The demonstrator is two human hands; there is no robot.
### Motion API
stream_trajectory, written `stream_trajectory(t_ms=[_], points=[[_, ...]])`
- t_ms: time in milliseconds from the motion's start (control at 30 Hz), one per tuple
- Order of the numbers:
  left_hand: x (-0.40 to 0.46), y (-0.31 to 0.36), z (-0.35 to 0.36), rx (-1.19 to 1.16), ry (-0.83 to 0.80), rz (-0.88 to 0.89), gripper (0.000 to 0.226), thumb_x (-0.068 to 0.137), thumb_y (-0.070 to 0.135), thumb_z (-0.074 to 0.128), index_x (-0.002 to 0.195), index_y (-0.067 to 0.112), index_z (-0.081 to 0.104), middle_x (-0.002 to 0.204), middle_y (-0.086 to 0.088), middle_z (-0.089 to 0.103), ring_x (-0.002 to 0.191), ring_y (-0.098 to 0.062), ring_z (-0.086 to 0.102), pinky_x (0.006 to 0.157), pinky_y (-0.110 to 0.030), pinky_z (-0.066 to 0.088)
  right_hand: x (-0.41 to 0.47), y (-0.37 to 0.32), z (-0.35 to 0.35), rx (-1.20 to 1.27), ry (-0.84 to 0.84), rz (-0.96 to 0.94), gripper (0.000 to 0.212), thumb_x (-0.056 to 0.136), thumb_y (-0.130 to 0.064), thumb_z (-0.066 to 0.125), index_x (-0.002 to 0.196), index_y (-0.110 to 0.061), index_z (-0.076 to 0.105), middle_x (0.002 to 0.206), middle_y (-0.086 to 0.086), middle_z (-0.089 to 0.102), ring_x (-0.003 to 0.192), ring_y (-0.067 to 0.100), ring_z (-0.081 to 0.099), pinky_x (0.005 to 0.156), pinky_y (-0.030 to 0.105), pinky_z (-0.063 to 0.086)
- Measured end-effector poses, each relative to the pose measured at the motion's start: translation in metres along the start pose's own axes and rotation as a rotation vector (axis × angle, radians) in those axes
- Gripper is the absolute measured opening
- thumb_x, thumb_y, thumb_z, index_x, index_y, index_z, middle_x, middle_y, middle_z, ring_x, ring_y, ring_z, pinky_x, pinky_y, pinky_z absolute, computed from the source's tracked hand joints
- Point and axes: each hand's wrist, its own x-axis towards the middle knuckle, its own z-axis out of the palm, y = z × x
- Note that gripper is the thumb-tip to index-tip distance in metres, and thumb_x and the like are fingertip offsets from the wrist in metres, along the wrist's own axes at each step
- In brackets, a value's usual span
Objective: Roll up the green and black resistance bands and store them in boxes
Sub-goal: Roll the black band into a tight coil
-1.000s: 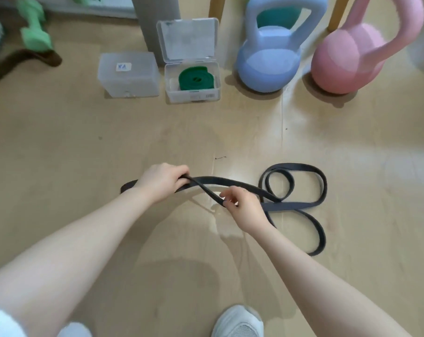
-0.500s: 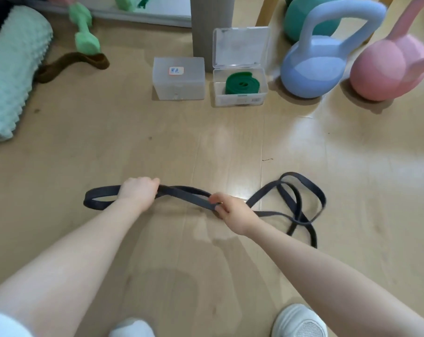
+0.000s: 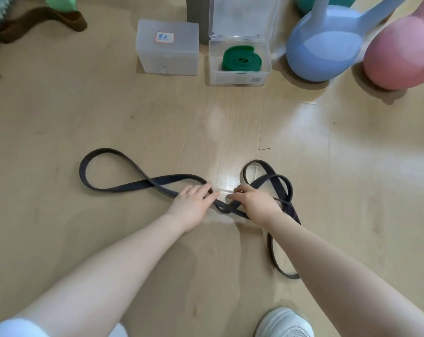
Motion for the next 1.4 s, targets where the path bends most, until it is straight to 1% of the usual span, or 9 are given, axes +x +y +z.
stream_trajectory(t_ms=[167,333,433,633,767,900,1033,1200,1400], points=[[-0.004,0.002,0.005,0.094,0.041,-0.019,0.03,0.091,0.012,0.044,0.121,0.011,0.04,0.13,-0.011,0.038,0.105,-0.029,0.047,0.079,-0.033,0.035,0.0,-0.015,0.017,-0.105,-0.062,-0.091,0.034,0.088,-0.014,0.052,0.122,-0.018,0.053,0.137,0.007,0.032,0.081,0.034,0.061,0.07,0.037,0.05],[-0.035,-0.021,0.01,0.156,-0.017,0.365,0.027,0.093,0.029,0.046,0.116,0.015,0.048,0.118,-0.007,0.054,0.1,-0.025,0.051,0.082,-0.03,0.039,0.001,-0.026,0.029,-0.203,-0.032,-0.097,0.027,0.093,-0.027,0.049,0.117,-0.016,0.054,0.129,0.006,0.041,0.095,0.033,0.057,0.064,0.034,0.04],[-0.047,-0.041,0.01,0.328,-0.172,0.454,0.026,0.076,0.019,0.068,0.1,0.019,0.06,0.096,-0.005,0.057,0.076,-0.02,0.055,0.063,-0.026,0.038,0.003,-0.033,0.018,0.076,0.083,-0.012,0.02,0.09,-0.024,0.055,0.105,-0.01,0.058,0.105,0.004,0.054,0.091,0.025,0.055,0.068,0.035,0.045],[-0.045,-0.054,-0.037,0.177,-0.406,0.199,0.035,0.094,0.031,0.043,0.127,0.024,0.052,0.125,-0.003,0.049,0.109,-0.025,0.05,0.085,-0.035,0.042,-0.017,-0.062,-0.054,0.707,0.173,0.091,0.011,0.085,-0.013,0.062,0.094,-0.018,0.064,0.078,-0.004,0.061,0.074,0.009,0.057,0.069,0.022,0.046],[-0.06,-0.032,-0.114,-0.258,-0.123,-0.066,0.035,0.095,0.031,0.042,0.128,0.023,0.05,0.127,0.004,0.052,0.115,-0.018,0.052,0.081,-0.027,0.041,-0.059,-0.095,-0.133,0.86,0.116,0.088,0.023,0.081,-0.002,0.058,0.086,-0.024,0.063,0.074,-0.002,0.064,0.066,0.007,0.06,0.068,0.02,0.048],[-0.119,0.012,-0.208,-0.749,0.15,-0.174,0.011,0.085,0.024,0.06,0.095,0.023,0.055,0.097,0.003,0.061,0.086,-0.014,0.058,0.077,-0.028,0.047,-0.121,-0.148,-0.22,0.858,0.14,0.128,0.026,0.083,-0.002,0.058,0.083,-0.027,0.06,0.081,0.001,0.066,0.071,0.017,0.062,0.074,0.035,0.053],[-0.204,0.05,-0.316,-1.054,0.367,-0.157,0.042,0.072,0.015,0.076,0.089,0.037,0.044,0.079,0.009,0.054,0.066,0.0,0.051,0.067,-0.02,0.042,-0.196,-0.21,-0.326,0.979,0.15,0.086,0.017,0.086,0.002,0.054,0.092,-0.011,0.063,0.074,0.001,0.063,0.064,0.009,0.06,0.068,0.021,0.051],[-0.298,0.078,-0.475,-1.09,0.73,-0.094,0.039,0.067,0.022,0.08,0.098,0.032,0.058,0.096,0.015,0.051,0.09,0.011,0.05,0.076,-0.003,0.035,-0.287,-0.296,-0.463,1.026,0.258,-0.022,0.023,0.084,0.005,0.058,0.083,-0.017,0.062,0.081,0.003,0.061,0.061,0.007,0.053,0.064,0.02,0.046],[-0.383,0.1,-0.633,-1.152,0.842,0.063,0.035,0.079,0.014,0.07,0.091,0.046,0.062,0.086,0.025,0.067,0.082,0.005,0.06,0.077,-0.011,0.043,-0.37,-0.373,-0.598,0.953,0.565,-0.244,0.029,0.078,0.004,0.066,0.073,-0.024,0.064,0.118,-0.006,0.051,0.081,-0.008,0.052,0.072,0.01,0.044]])
